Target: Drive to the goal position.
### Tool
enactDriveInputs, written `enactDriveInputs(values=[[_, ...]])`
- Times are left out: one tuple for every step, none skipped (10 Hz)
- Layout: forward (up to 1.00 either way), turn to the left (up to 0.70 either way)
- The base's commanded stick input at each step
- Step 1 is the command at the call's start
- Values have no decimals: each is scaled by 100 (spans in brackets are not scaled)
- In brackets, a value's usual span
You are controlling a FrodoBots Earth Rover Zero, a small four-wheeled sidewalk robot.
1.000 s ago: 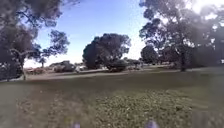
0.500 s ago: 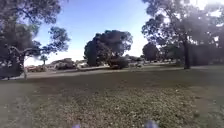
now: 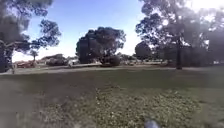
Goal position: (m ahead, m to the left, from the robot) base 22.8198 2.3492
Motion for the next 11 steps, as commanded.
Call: enactDriveInputs(values=[[70,0],[70,0],[70,0],[70,0],[70,0],[70,0],[70,0],[70,0],[70,0],[70,0],[70,0]])
